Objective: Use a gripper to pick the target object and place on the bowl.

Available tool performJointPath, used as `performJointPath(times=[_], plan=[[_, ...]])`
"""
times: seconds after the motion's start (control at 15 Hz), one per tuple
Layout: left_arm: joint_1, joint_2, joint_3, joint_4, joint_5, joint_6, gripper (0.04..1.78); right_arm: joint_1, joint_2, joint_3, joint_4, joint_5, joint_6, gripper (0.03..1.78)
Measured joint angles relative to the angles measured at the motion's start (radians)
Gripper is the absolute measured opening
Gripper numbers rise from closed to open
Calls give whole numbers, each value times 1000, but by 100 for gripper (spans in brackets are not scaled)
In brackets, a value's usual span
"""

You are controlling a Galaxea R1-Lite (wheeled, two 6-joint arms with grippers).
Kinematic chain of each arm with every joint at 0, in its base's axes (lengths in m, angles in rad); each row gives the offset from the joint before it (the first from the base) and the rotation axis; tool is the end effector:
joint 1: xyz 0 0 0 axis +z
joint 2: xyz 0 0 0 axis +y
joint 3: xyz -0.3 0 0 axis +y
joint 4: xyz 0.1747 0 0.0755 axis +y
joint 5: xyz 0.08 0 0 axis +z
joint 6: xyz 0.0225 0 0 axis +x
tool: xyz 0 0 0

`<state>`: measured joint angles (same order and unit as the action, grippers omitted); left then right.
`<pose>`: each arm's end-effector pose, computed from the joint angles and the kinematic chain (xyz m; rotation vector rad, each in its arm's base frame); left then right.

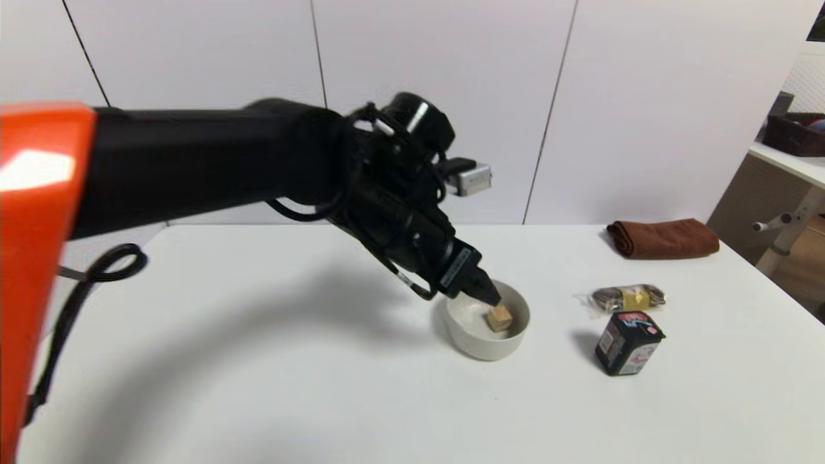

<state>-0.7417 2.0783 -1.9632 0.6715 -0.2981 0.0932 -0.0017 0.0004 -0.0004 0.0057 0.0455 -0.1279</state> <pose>0.2902 -0.2749 0.2453 0.2610 0.7561 -1.0217 -0.0228 0.0011 0.0750 -0.1277 0.0029 0.0441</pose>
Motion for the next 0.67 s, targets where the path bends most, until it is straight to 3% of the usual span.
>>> performJointPath(times=[0.27,0.47,0.67], plan=[[60,-208,71,30,161,7,157,0,0,0,0,-1,0,177],[150,-416,288,31,253,12,161,0,0,0,0,0,0,177],[254,-673,550,20,281,12,164,0,0,0,0,0,0,177]])
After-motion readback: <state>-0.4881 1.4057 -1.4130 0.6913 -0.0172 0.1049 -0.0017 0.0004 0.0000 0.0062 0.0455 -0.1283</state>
